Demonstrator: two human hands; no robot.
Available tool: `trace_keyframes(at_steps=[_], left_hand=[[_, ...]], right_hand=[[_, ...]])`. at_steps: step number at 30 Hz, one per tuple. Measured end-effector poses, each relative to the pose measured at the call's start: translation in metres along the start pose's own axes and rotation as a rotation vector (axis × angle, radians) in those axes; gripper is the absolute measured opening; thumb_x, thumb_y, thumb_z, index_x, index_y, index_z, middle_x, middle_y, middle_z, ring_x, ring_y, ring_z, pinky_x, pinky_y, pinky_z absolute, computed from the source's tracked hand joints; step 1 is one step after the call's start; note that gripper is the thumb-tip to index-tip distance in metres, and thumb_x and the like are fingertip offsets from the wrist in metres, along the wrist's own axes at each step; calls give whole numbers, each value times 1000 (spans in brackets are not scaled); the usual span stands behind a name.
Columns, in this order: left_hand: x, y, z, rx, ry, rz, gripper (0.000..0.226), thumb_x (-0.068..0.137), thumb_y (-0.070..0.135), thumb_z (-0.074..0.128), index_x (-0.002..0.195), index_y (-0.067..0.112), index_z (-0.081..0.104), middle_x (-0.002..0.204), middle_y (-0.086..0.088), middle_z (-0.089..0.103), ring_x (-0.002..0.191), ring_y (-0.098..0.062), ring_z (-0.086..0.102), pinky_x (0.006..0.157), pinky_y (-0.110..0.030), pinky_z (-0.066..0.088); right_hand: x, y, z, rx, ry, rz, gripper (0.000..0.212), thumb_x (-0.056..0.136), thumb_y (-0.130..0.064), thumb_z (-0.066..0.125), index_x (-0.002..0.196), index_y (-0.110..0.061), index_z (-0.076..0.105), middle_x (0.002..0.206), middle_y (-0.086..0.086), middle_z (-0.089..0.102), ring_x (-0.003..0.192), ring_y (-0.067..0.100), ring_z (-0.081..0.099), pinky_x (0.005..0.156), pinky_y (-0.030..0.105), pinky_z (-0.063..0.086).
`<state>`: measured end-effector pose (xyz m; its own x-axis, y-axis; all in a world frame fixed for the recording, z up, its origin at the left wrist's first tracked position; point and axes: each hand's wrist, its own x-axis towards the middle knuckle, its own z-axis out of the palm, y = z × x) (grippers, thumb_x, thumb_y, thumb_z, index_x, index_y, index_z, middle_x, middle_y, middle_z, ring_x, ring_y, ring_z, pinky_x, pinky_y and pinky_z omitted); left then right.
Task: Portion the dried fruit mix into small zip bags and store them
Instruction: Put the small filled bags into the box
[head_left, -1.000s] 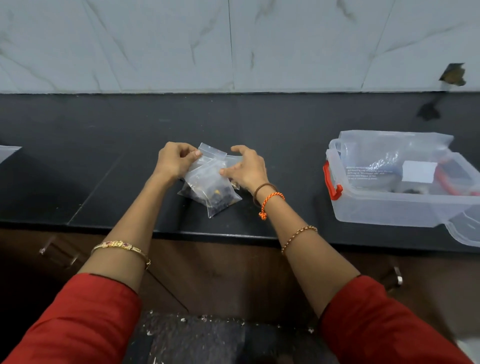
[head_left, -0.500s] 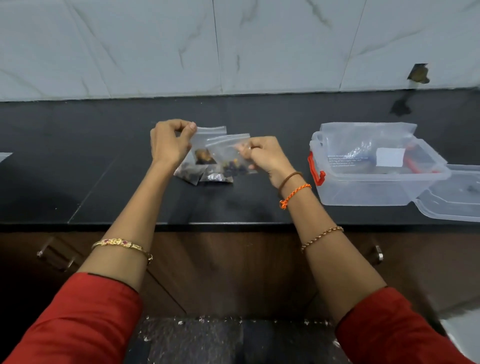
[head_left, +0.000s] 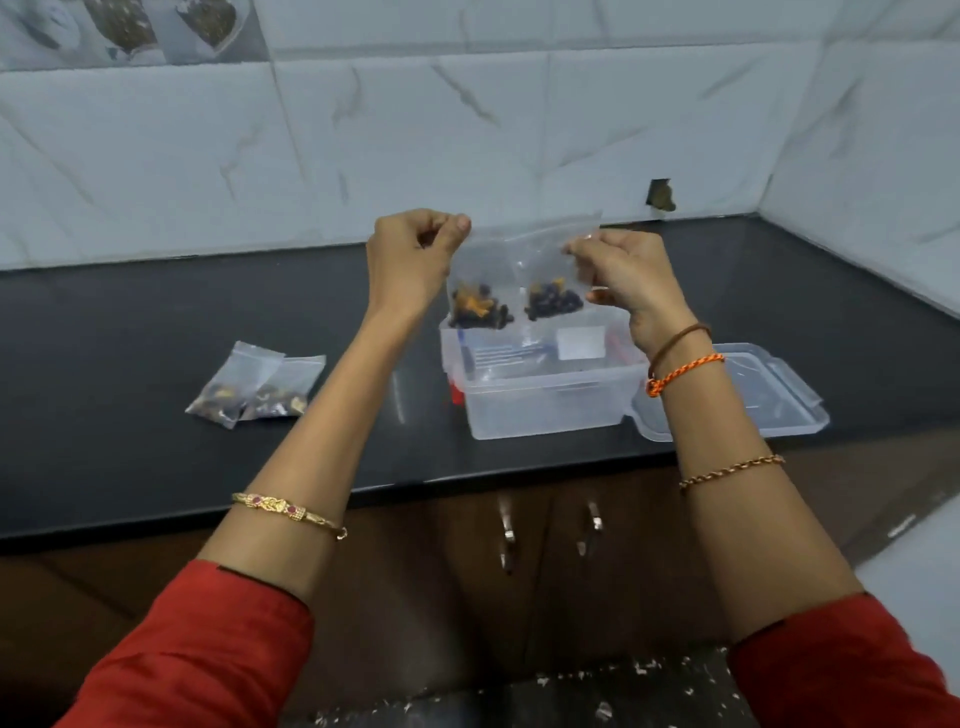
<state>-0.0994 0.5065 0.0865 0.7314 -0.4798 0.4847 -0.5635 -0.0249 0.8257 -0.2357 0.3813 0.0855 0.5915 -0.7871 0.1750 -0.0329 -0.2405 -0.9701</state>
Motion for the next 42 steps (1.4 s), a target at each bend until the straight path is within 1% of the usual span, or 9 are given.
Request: trace_keyframes(at_steps=[4,7,14,20,23,30,32,34,42], left_hand=[[-21,-4,37,17,-55,-37,25,90,22,60,65,18,59,57,6,53,42,2,49,48,-17,43],[-29,-12,46,33,-53,-79,16,91,22,59,81,10,64,64,7,56,40,4,52,44,-12,46],[-29,-33,44,325,-210,-88,7,87,10,63,86,3,65,71,3,59,53,-6,59,67,-25,54],[-21,-36,47,519,-232,-77,5,81,4,67,76,6,66,76,-1,64,59,-5,55,71,-21,45],[-22,-36,50,658,-243,-122,10,78,7,66,69,12,65,74,-1,64,75,-18,62,70,-29,48],[-24,-23,49,963,-287,-121,16,80,11,64,94,16,68,100,-2,68,96,-22,59,71,-30,40],[-25,-25,47,918,-276,-142,19,80,13,66,98,17,68,103,-1,68,100,-23,59,73,-30,40],[-26,-27,45,837,-247,-161,25,78,15,70,102,17,67,106,0,67,103,-22,59,75,-30,40],[-36,-31,13,553,31,-174,18,80,17,67,97,15,68,102,2,67,95,-14,59,77,-27,43]], right_hand=[[3,26,-27,-17,-29,59,18,87,-14,61,69,-14,57,60,-2,49,43,-3,48,42,10,39],[6,44,-34,-44,-59,72,25,87,-12,61,64,-16,55,63,-1,53,50,2,52,44,11,43],[19,60,-32,-363,-6,71,27,78,-3,59,55,-17,56,70,7,65,75,24,69,82,38,56],[27,57,-18,-649,-97,33,14,81,-4,52,73,1,62,88,19,67,86,33,64,78,33,53],[24,56,-16,-812,-142,-14,27,82,-1,49,58,-6,41,77,14,52,77,30,50,67,29,41],[16,58,-16,-1161,-141,-279,26,83,9,50,65,-5,38,77,13,52,100,36,60,72,32,42],[19,57,-19,-1146,-117,-300,14,82,9,53,91,-1,56,95,16,59,101,36,59,73,33,43],[22,57,-24,-1080,-86,-293,29,81,7,56,108,-3,58,108,17,61,100,35,59,73,32,44],[1,36,13,-380,-48,-384,12,79,-7,62,87,-11,71,80,-5,67,74,9,61,74,19,49]])
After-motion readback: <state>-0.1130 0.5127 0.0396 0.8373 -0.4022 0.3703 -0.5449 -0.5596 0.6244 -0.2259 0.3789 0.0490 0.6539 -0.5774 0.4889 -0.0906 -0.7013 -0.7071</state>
